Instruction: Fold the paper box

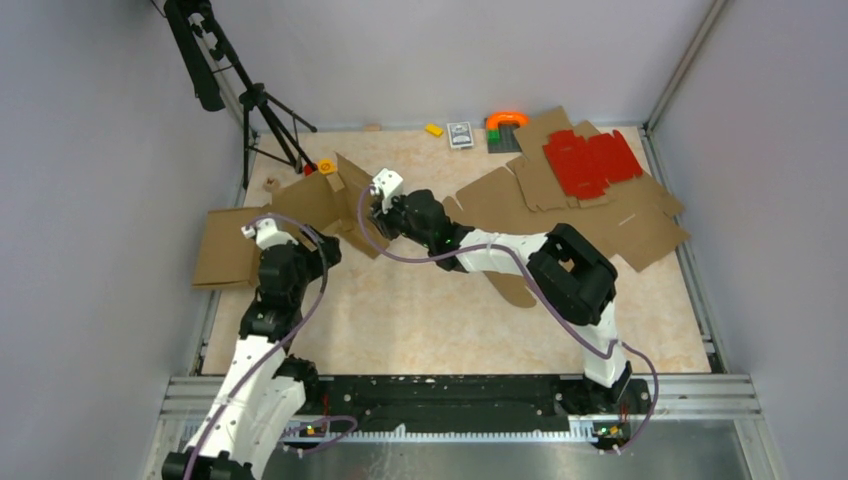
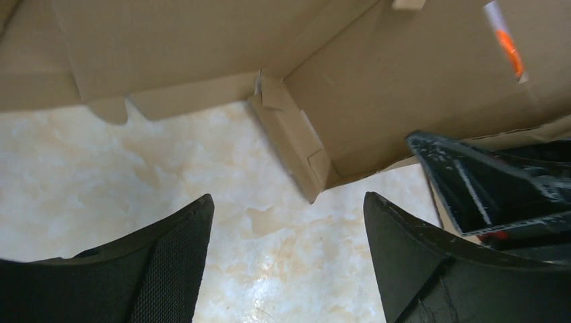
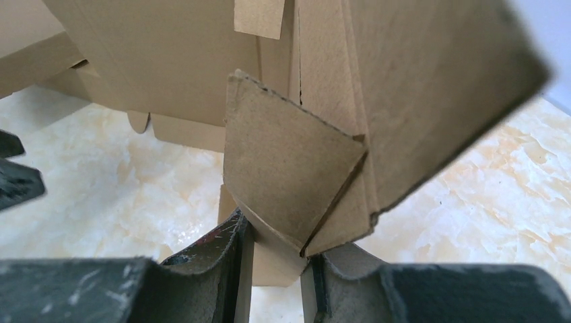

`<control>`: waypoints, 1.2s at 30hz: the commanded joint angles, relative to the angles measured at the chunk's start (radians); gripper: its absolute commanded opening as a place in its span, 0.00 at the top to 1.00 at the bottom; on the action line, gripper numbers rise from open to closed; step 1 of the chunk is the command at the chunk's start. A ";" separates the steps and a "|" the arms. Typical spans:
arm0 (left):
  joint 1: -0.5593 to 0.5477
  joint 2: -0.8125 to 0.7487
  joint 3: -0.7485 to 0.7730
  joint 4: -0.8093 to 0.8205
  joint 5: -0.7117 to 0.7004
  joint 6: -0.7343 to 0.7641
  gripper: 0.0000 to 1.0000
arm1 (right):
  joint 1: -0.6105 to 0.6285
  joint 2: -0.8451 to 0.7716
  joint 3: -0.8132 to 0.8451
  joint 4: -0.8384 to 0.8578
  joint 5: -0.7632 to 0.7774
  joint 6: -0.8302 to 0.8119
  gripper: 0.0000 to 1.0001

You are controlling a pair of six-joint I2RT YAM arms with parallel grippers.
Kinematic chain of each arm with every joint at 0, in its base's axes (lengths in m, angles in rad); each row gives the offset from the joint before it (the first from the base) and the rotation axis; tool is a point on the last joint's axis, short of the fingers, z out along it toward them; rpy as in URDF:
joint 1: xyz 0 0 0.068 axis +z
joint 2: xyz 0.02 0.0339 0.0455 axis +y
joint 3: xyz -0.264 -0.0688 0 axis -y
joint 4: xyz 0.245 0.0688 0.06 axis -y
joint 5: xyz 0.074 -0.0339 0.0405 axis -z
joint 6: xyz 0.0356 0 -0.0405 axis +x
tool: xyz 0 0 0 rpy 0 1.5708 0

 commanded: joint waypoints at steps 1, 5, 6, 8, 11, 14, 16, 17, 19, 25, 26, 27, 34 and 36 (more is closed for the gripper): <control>0.043 -0.073 0.003 0.022 -0.014 0.094 0.17 | -0.007 -0.057 -0.047 -0.141 -0.003 0.030 0.80; 0.138 -0.121 -0.003 0.057 -0.058 0.120 0.15 | -0.014 -0.086 -0.099 -0.139 -0.035 0.030 0.80; 0.160 -0.123 0.001 0.077 -0.052 0.131 0.14 | -0.017 -0.085 -0.097 -0.148 -0.040 0.030 0.80; 0.197 -0.105 0.019 0.108 -0.031 0.136 0.14 | -0.020 -0.081 -0.084 -0.176 -0.059 0.023 0.80; 0.266 -0.039 0.019 0.189 0.009 0.121 0.14 | -0.024 -0.074 -0.061 -0.204 -0.071 0.017 0.80; 0.344 0.001 0.010 0.244 0.065 0.093 0.14 | -0.025 -0.068 -0.044 -0.229 -0.081 0.018 0.80; 0.395 0.014 -0.031 0.368 0.158 0.092 0.14 | -0.025 -0.060 -0.028 -0.247 -0.081 0.015 0.80; 0.422 0.019 -0.059 0.453 0.225 0.089 0.14 | -0.026 -0.056 -0.023 -0.251 -0.078 0.012 0.80; 0.466 0.039 -0.112 0.612 0.309 0.091 0.14 | -0.026 -0.049 -0.020 -0.256 -0.081 0.007 0.80; 0.531 0.103 -0.072 0.672 0.515 0.191 0.11 | -0.030 -0.011 0.018 -0.290 -0.150 0.012 0.80; 0.532 0.126 -0.062 0.679 0.542 0.209 0.11 | -0.029 -0.006 0.021 -0.289 -0.154 0.015 0.80; 0.531 0.148 -0.057 0.688 0.556 0.214 0.11 | -0.029 -0.003 0.019 -0.286 -0.157 0.017 0.80; 0.545 0.251 -0.032 0.713 0.590 0.245 0.12 | -0.029 -0.002 0.021 -0.276 -0.163 0.024 0.80; 0.554 0.273 -0.029 0.733 0.595 0.241 0.12 | -0.029 -0.005 0.023 -0.274 -0.170 0.023 0.80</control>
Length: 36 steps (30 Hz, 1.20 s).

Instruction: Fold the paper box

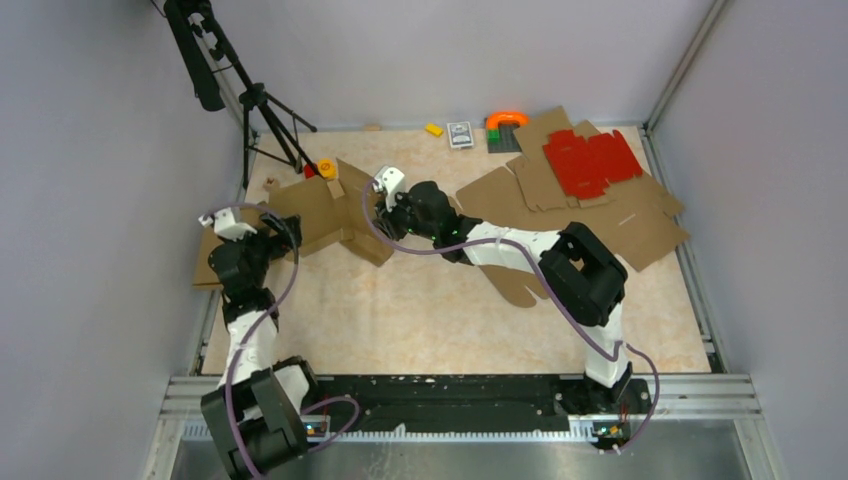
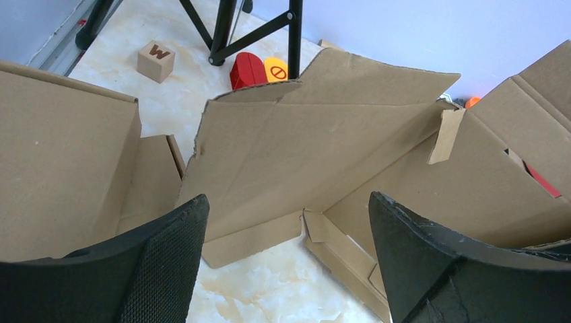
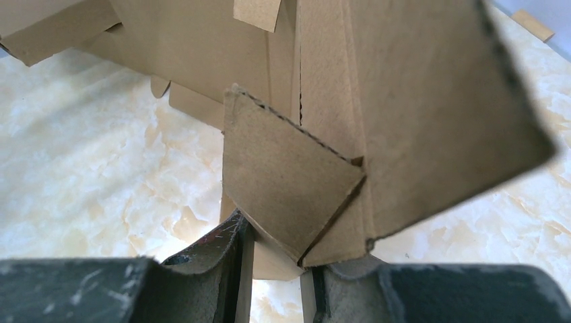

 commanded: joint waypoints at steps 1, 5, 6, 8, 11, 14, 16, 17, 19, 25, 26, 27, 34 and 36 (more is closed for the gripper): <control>0.022 0.037 0.047 0.089 0.045 0.026 0.12 | -0.003 0.045 0.008 -0.108 -0.041 0.012 0.80; 0.028 0.094 0.069 0.103 0.060 0.024 0.12 | -0.004 0.040 0.004 -0.108 -0.043 0.006 0.80; 0.030 0.118 0.077 0.117 0.072 0.018 0.12 | -0.004 0.037 0.001 -0.108 -0.043 0.004 0.80; 0.032 0.163 0.099 0.134 0.115 0.013 0.13 | -0.003 0.033 -0.002 -0.106 -0.040 0.001 0.80; 0.032 0.209 0.131 0.143 0.219 0.007 0.21 | -0.003 0.028 -0.002 -0.107 -0.041 0.000 0.80; 0.032 0.213 0.122 0.178 0.264 -0.024 0.35 | -0.004 0.026 0.002 -0.111 -0.041 -0.001 0.80; 0.032 0.197 0.085 0.249 0.282 -0.057 0.40 | -0.003 0.024 0.001 -0.111 -0.039 -0.002 0.80; 0.032 0.189 0.063 0.289 0.290 -0.075 0.43 | -0.004 0.023 0.001 -0.112 -0.036 -0.003 0.80; 0.031 0.175 0.033 0.331 0.306 -0.104 0.53 | -0.003 0.019 0.000 -0.114 -0.030 -0.004 0.80; 0.023 0.092 0.011 0.239 0.265 -0.092 0.66 | -0.003 0.014 0.002 -0.118 -0.032 -0.005 0.80; 0.024 0.062 0.017 0.184 0.217 -0.074 0.62 | -0.003 0.014 0.002 -0.118 -0.033 -0.005 0.80; 0.023 0.030 0.022 0.118 0.162 -0.057 0.57 | -0.002 0.016 0.003 -0.120 -0.033 -0.005 0.80; 0.023 -0.128 0.082 -0.232 -0.293 0.014 0.17 | -0.004 0.012 0.004 -0.122 -0.040 -0.002 0.80; 0.024 -0.106 0.081 -0.180 -0.287 0.053 0.11 | -0.004 0.008 0.001 -0.120 -0.044 0.000 0.80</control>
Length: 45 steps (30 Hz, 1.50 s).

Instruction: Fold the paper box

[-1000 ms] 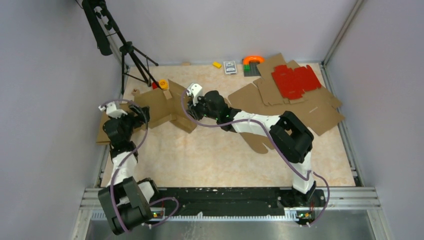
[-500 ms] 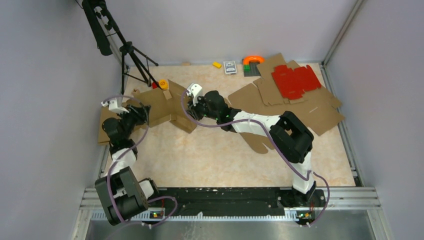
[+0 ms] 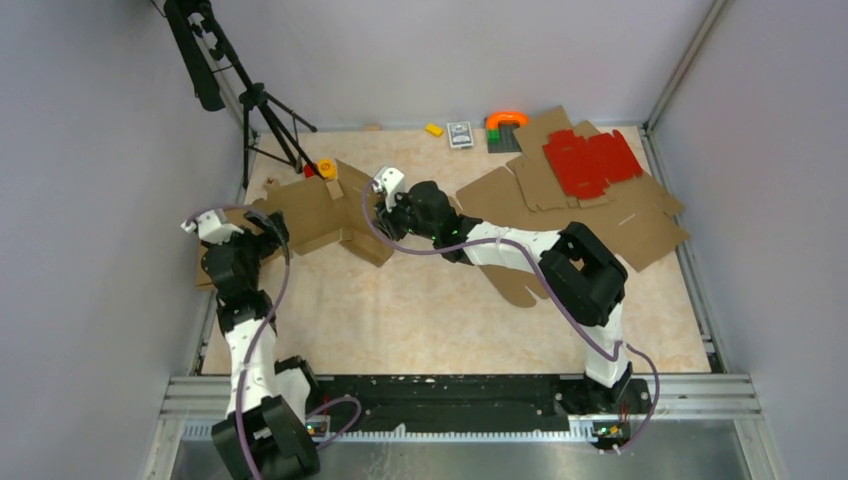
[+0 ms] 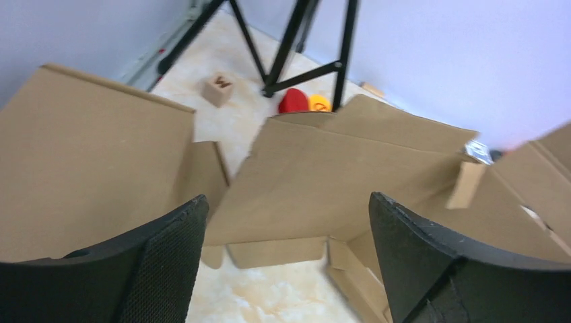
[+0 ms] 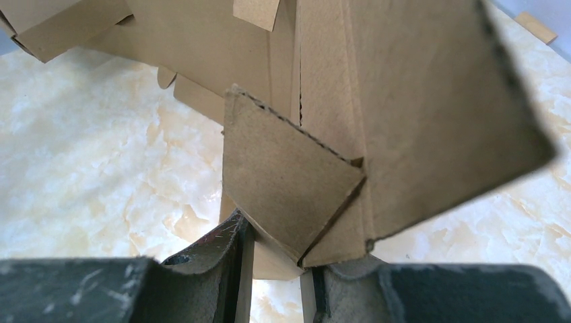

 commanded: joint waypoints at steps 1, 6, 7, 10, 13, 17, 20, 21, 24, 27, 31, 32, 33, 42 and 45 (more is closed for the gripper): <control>0.002 0.032 0.046 -0.027 -0.149 0.083 0.09 | -0.002 0.004 -0.002 -0.115 -0.035 0.009 0.80; 0.020 0.258 0.132 0.112 0.069 0.139 0.01 | -0.003 -0.003 -0.008 -0.113 -0.041 0.012 0.80; 0.033 0.277 0.134 0.152 0.120 0.125 0.01 | -0.003 -0.007 -0.011 -0.112 -0.041 0.012 0.80; 0.072 0.320 0.115 0.301 0.210 0.096 0.01 | -0.003 -0.010 -0.012 -0.108 -0.045 0.012 0.80; 0.128 0.377 0.119 0.360 0.226 0.056 0.01 | -0.003 -0.009 -0.012 -0.109 -0.047 0.009 0.80; 0.156 0.511 0.109 0.603 0.393 -0.073 0.08 | -0.003 -0.011 -0.012 -0.110 -0.046 0.008 0.81; 0.154 0.584 0.138 0.688 0.491 -0.148 0.26 | -0.003 -0.012 -0.011 -0.111 -0.044 0.008 0.81; 0.154 0.610 0.140 0.735 0.526 -0.188 0.33 | -0.003 -0.013 -0.009 -0.112 -0.044 0.007 0.81; 0.154 0.696 0.143 0.971 0.615 -0.334 0.43 | -0.004 -0.015 -0.009 -0.113 -0.051 0.007 0.81; 0.154 0.762 0.149 1.142 0.663 -0.444 0.47 | -0.005 -0.016 -0.008 -0.113 -0.055 0.008 0.81; 0.148 0.785 0.135 1.221 0.678 -0.499 0.69 | -0.004 -0.015 -0.006 -0.115 -0.057 0.009 0.81; 0.139 0.779 0.126 1.222 0.679 -0.496 0.73 | -0.004 -0.016 -0.006 -0.116 -0.057 0.010 0.81; 0.130 0.766 0.115 1.213 0.678 -0.483 0.77 | -0.005 -0.017 -0.006 -0.116 -0.054 0.010 0.81; -0.019 0.435 0.016 0.645 0.499 -0.112 0.95 | -0.008 -0.032 -0.003 -0.136 -0.013 0.018 0.84; -0.102 0.294 -0.029 0.466 0.370 -0.001 1.00 | -0.009 -0.034 -0.005 -0.142 0.005 0.018 0.84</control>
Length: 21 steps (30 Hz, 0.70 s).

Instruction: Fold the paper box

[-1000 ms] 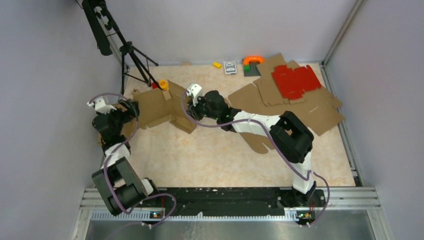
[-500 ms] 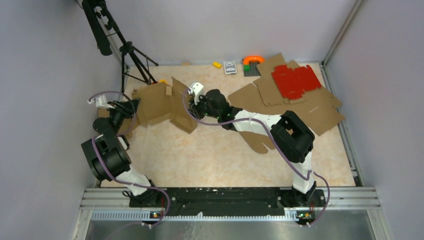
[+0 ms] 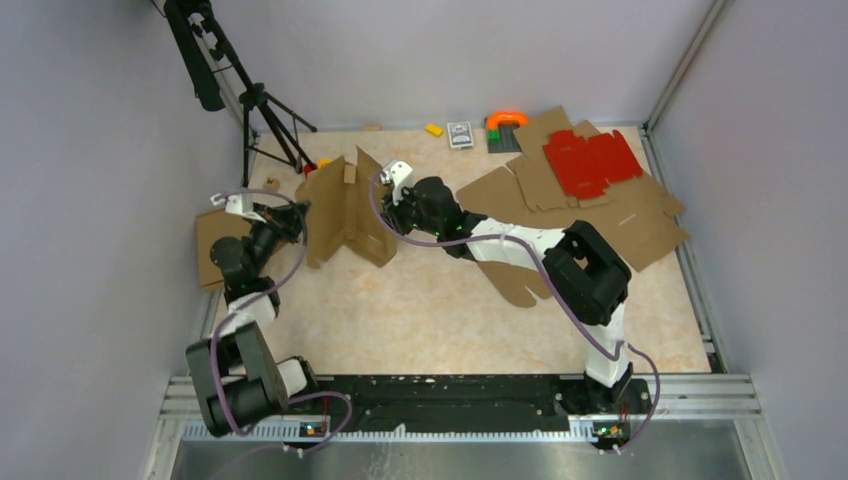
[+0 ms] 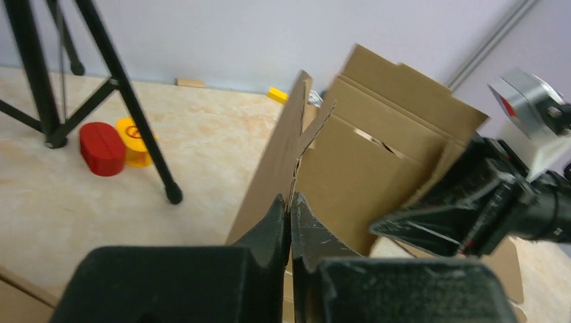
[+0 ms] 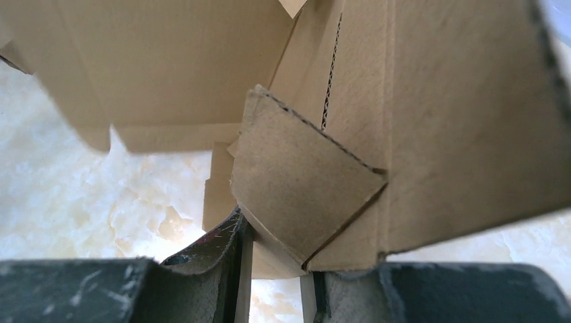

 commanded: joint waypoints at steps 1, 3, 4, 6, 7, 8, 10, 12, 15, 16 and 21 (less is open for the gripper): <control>-0.119 -0.207 -0.055 -0.321 -0.198 0.198 1.00 | 0.014 -0.024 -0.004 -0.122 -0.023 -0.028 0.84; -0.149 -0.276 -0.063 -0.400 -0.242 0.231 1.00 | 0.011 -0.028 -0.004 -0.128 -0.011 -0.028 0.84; -0.153 -0.306 -0.070 -0.428 -0.255 0.232 1.00 | 0.008 -0.031 -0.005 -0.132 -0.006 -0.026 0.84; -0.158 -0.365 -0.084 -0.491 -0.292 0.230 1.00 | 0.005 -0.042 -0.010 -0.136 0.002 -0.029 0.84; -0.162 -0.391 -0.095 -0.515 -0.307 0.230 1.00 | 0.002 -0.047 -0.014 -0.135 0.006 -0.031 0.84; -0.166 -0.414 -0.117 -0.534 -0.319 0.228 1.00 | 0.000 -0.052 -0.021 -0.132 0.011 -0.035 0.84; -0.172 -0.458 -0.163 -0.547 -0.331 0.214 1.00 | -0.002 -0.062 -0.029 -0.134 0.021 -0.043 0.84; -0.180 -0.508 -0.210 -0.554 -0.338 0.191 1.00 | -0.002 -0.071 -0.038 -0.133 0.024 -0.057 0.84; -0.217 -0.570 -0.253 -0.586 -0.359 0.190 1.00 | -0.003 -0.087 -0.062 -0.118 0.027 -0.075 0.84; -0.230 -0.591 -0.259 -0.603 -0.362 0.194 1.00 | -0.002 -0.092 -0.068 -0.113 0.023 -0.079 0.84; -0.265 -0.694 -0.285 -0.686 -0.366 0.190 1.00 | -0.003 -0.102 -0.085 -0.101 0.015 -0.082 0.84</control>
